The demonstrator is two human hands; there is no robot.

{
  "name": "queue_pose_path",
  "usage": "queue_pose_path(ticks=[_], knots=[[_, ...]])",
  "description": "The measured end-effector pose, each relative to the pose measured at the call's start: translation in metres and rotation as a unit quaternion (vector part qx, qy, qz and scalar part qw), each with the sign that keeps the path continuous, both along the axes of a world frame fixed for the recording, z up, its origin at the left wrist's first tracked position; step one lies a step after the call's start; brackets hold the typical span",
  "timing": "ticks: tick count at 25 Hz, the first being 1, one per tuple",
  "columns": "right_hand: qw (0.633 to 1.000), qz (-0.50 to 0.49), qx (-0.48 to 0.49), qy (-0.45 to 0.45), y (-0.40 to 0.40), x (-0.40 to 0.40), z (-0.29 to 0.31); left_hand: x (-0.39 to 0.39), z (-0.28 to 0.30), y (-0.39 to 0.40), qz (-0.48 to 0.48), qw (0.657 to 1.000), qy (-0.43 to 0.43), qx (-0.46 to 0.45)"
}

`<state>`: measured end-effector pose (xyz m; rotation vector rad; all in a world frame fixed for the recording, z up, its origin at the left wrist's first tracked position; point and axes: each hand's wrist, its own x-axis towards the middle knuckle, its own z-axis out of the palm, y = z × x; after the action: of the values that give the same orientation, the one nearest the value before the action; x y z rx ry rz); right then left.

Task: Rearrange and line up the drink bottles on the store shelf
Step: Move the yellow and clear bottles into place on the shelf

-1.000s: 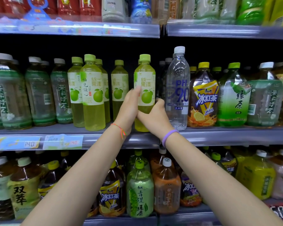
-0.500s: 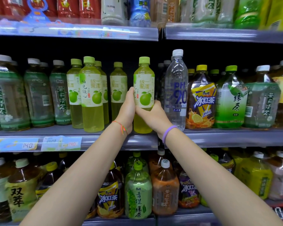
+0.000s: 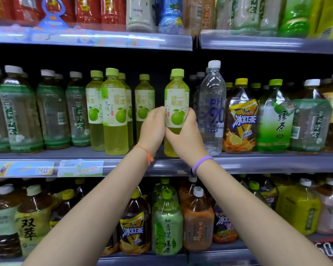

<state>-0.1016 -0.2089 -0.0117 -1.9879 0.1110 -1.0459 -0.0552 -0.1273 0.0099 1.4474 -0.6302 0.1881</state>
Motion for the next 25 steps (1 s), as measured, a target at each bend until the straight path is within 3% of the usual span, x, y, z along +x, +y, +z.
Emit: queue_pose_path(ticks=[1, 3, 5, 7, 9, 12, 17, 22, 25], knots=[[0.996, -0.033, -0.053, -0.058, 0.01, -0.004, 0.001, -0.001, -0.001, 0.01, 0.07, 0.994, -0.079, -0.013], [0.964, -0.091, -0.15, -0.201, 0.025, -0.012, 0.007, -0.002, -0.004, 0.031, 0.201, 0.948, -0.245, -0.035], [0.936, -0.076, -0.211, -0.27, 0.041, -0.009, 0.012, 0.005, -0.007, 0.054, 0.336, 0.895, -0.295, -0.007], [0.956, -0.017, -0.211, -0.201, 0.058, 0.0, 0.012, 0.017, -0.007, 0.072, 0.412, 0.88, -0.231, 0.046], [0.984, 0.023, -0.159, -0.072, 0.073, 0.013, 0.01, 0.032, -0.012, 0.086, 0.416, 0.886, -0.175, 0.109], [0.997, 0.03, -0.039, 0.057, 0.082, 0.039, 0.011, 0.047, -0.02, 0.103, 0.41, 0.871, -0.182, 0.2], [0.993, -0.111, 0.015, 0.024, 0.086, 0.077, 0.018, 0.058, -0.021, 0.116, 0.355, 0.894, -0.197, 0.188], [0.974, -0.117, 0.107, 0.16, 0.078, 0.113, 0.027, 0.061, -0.024, 0.117, 0.331, 0.907, -0.199, 0.168], [0.97, -0.129, 0.093, 0.183, 0.078, 0.114, 0.025, 0.063, -0.025, 0.118, 0.325, 0.909, -0.2, 0.164]])
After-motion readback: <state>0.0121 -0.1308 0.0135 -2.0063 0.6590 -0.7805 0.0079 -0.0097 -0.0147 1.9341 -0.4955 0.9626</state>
